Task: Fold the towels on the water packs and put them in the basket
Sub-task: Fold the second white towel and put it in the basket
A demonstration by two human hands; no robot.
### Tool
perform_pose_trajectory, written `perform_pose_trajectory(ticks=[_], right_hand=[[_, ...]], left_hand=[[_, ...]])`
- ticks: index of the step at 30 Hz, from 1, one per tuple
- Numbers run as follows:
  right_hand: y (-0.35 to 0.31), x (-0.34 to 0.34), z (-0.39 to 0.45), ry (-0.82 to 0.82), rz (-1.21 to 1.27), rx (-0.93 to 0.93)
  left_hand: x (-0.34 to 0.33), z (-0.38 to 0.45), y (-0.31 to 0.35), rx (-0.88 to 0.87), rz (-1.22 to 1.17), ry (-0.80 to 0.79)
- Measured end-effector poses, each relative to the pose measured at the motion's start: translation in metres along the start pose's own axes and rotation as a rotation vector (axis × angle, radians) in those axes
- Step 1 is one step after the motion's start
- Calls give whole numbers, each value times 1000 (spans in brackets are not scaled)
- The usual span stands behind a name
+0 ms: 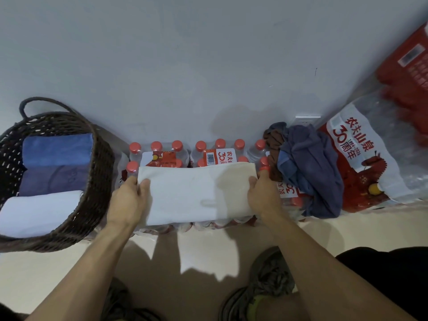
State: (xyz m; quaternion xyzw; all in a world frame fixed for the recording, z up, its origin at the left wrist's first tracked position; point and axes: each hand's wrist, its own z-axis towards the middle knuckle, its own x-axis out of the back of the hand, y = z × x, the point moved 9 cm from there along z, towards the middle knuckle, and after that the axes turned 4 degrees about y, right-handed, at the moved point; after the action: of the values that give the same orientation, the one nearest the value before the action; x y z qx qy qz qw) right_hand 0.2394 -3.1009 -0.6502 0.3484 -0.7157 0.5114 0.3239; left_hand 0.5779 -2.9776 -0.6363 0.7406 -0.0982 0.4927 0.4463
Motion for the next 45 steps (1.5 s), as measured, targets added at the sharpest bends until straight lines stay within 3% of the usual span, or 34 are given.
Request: perform_pose_trajectory(ticks=[9,25,31,34,42,45], right_hand=[[-9,2,16,29,-80,2],[0,-11,18,53,-123,-48],[2,-10,20,44,-108,-96],[2,-10,16,58,-111,-93],[8,-9,11,89,-118,-43],[11,-11,16,64,-143,-57]], left_hand=[[-10,8,-9,42,45,-68],[-4,8,-18,149,-45,-32],[-7,-11,-20,191,95,-141],[-10,-22,-16,146,49,-86],[-6,-29,-23,110,210,12],[12,-29,7,-72,150,229]])
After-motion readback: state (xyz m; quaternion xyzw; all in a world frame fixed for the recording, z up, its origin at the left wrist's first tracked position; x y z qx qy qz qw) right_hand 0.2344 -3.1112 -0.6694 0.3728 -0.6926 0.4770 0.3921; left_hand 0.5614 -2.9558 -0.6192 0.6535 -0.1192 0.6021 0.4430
